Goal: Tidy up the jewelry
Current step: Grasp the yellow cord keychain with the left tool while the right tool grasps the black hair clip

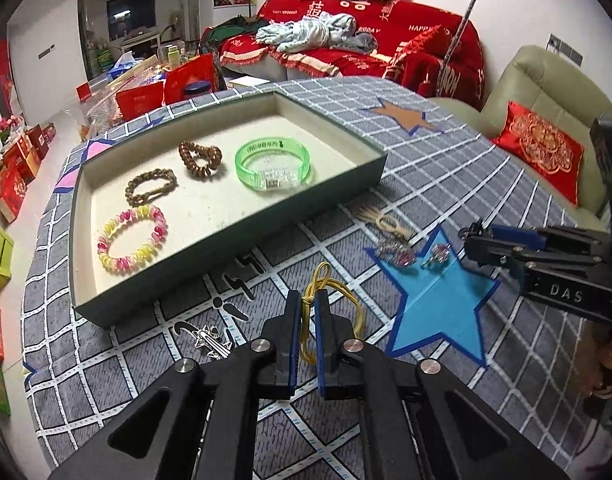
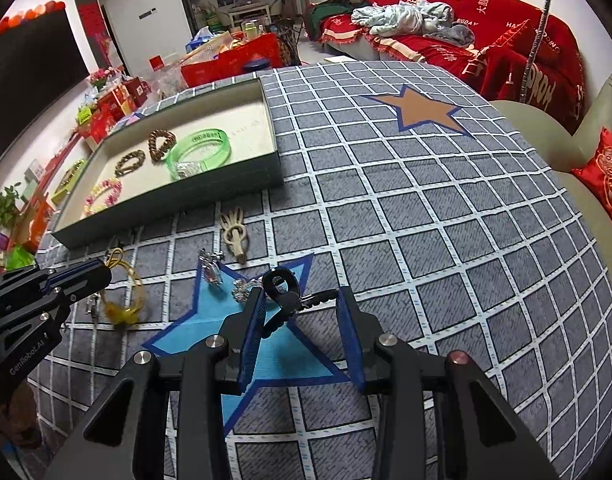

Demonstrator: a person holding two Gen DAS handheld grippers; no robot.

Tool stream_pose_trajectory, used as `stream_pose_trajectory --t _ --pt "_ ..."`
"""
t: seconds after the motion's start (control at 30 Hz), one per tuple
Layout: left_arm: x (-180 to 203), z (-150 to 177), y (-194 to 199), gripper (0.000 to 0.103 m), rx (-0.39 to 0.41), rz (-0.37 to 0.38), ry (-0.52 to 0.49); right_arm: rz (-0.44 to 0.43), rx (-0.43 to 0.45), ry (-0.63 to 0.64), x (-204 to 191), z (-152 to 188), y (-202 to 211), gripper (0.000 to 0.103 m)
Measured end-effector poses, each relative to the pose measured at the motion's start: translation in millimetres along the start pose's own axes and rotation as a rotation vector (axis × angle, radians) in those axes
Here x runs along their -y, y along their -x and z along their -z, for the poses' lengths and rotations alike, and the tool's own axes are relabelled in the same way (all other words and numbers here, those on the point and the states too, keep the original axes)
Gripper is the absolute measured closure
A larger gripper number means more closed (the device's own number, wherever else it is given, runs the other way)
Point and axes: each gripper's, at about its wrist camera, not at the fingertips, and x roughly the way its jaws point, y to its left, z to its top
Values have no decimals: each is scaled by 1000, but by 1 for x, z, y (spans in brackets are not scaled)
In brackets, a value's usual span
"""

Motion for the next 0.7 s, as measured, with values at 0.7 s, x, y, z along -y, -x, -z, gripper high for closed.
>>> stream_pose_trajectory --t 0.7 --pt "-33 -52 37 80 125 17 89 -87 52 2 -19 -53 11 64"
